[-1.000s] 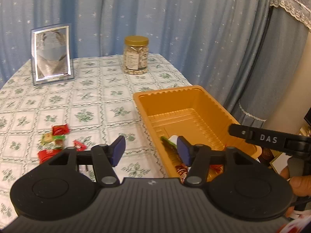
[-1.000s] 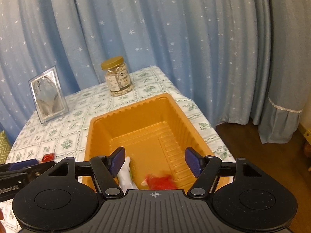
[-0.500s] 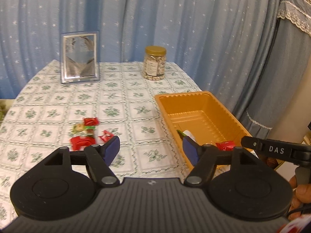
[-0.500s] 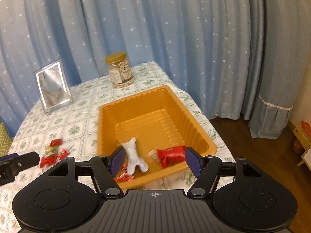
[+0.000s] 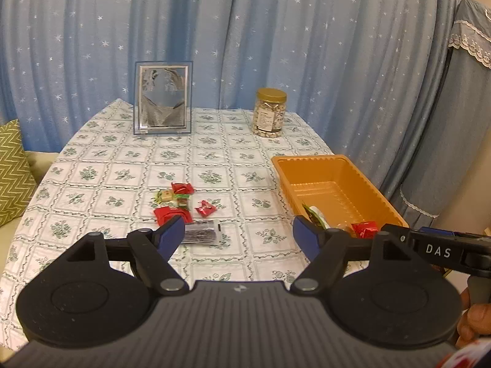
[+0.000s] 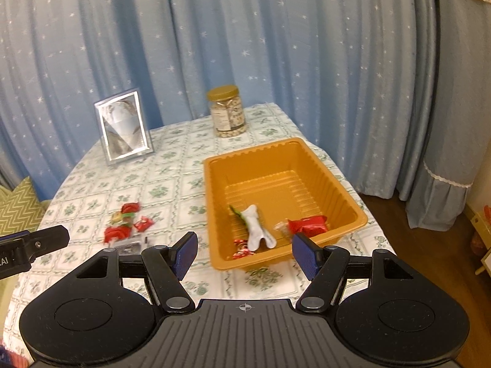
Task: Organize snacks
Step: 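Withdraw both open tools from the tray toward the remaining snacks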
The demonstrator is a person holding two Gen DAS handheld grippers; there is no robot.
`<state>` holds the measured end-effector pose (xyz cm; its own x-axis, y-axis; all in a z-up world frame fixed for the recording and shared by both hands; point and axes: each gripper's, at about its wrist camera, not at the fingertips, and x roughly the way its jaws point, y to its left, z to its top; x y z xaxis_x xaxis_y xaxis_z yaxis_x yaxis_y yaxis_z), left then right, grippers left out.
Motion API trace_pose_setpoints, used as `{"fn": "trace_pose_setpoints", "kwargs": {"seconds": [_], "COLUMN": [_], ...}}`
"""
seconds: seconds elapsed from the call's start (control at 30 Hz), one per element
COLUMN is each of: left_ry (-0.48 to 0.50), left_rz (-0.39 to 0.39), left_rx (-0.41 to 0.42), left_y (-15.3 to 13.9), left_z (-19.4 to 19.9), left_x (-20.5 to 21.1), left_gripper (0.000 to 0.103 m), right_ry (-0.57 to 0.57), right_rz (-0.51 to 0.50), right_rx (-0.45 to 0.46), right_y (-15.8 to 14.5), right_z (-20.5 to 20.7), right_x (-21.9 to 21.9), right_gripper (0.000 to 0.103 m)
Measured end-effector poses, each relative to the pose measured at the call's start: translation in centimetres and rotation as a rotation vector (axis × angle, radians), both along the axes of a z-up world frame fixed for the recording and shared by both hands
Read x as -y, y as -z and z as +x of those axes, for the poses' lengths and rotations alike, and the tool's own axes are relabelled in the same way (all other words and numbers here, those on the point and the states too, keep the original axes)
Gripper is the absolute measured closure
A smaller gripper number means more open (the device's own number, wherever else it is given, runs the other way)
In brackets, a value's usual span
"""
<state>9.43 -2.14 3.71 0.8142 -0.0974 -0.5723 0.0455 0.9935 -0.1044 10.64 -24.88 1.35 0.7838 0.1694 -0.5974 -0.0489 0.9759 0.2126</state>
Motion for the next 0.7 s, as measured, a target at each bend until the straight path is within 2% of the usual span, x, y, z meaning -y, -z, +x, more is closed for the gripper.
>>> {"fn": "trace_pose_setpoints", "kwargs": {"seconds": [0.7], "left_ry": [-0.056], "left_rz": [-0.011], "left_rx": [0.000], "left_y": [0.2], "left_z": [-1.9], "left_x": [-3.0], "left_gripper": [0.028], "right_ry": [-0.072], "right_rz": [-0.011], "right_rx": [0.012], "right_y": [-0.1], "right_z": [-0.8], "right_x": [-3.6], "right_gripper": [0.035]}}
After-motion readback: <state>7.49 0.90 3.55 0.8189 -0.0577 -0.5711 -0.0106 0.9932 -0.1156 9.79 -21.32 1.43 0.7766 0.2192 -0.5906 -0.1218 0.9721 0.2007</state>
